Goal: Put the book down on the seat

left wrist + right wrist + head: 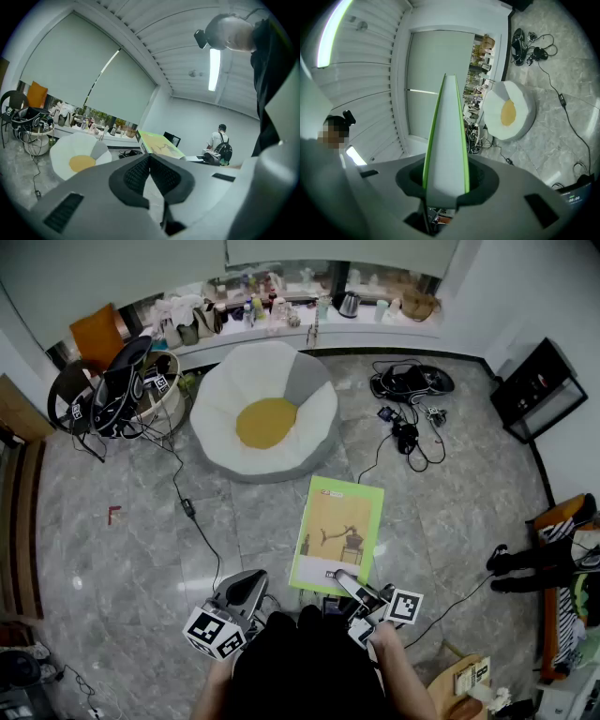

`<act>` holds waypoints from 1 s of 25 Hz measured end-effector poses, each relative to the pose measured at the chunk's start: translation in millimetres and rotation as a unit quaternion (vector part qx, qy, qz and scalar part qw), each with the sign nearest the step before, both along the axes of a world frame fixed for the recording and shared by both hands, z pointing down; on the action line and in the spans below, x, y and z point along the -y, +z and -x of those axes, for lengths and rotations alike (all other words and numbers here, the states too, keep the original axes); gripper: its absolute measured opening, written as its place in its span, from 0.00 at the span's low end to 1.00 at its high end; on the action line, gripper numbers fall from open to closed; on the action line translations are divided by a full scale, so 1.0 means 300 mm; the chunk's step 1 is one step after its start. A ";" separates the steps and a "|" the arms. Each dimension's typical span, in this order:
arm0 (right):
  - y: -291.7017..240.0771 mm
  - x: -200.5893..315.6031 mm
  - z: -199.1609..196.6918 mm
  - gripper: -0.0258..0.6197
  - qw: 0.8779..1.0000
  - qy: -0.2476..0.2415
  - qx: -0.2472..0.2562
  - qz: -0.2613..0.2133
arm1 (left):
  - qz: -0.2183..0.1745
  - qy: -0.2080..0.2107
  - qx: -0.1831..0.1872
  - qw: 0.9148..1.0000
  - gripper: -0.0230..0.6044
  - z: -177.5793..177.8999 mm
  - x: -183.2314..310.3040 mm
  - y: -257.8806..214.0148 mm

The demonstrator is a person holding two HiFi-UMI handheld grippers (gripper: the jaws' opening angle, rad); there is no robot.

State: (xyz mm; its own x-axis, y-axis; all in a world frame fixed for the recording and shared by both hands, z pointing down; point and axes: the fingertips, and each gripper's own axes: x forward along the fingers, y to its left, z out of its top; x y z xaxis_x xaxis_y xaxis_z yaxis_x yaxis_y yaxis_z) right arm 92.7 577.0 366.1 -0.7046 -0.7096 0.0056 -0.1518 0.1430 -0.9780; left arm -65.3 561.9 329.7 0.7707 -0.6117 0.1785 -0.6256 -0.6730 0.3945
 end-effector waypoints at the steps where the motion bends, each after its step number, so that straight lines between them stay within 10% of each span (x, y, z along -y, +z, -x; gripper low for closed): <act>1: -0.007 0.005 -0.003 0.26 1.000 -0.002 0.001 -0.004 | 0.001 0.000 -0.001 1.000 0.06 -0.003 0.009 0.001; 25: -0.009 0.022 -0.102 0.26 0.999 -0.045 0.026 0.003 | 0.029 -0.036 0.021 0.999 0.06 -0.151 0.006 0.050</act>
State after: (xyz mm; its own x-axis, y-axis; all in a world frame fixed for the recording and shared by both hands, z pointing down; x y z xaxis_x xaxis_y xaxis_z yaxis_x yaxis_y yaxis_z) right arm 123.4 570.3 363.5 -0.7650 -0.6434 -0.0281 -0.0875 0.1471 -0.9853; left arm -20.0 560.2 344.7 0.7165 -0.6530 0.2455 -0.6879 -0.6031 0.4038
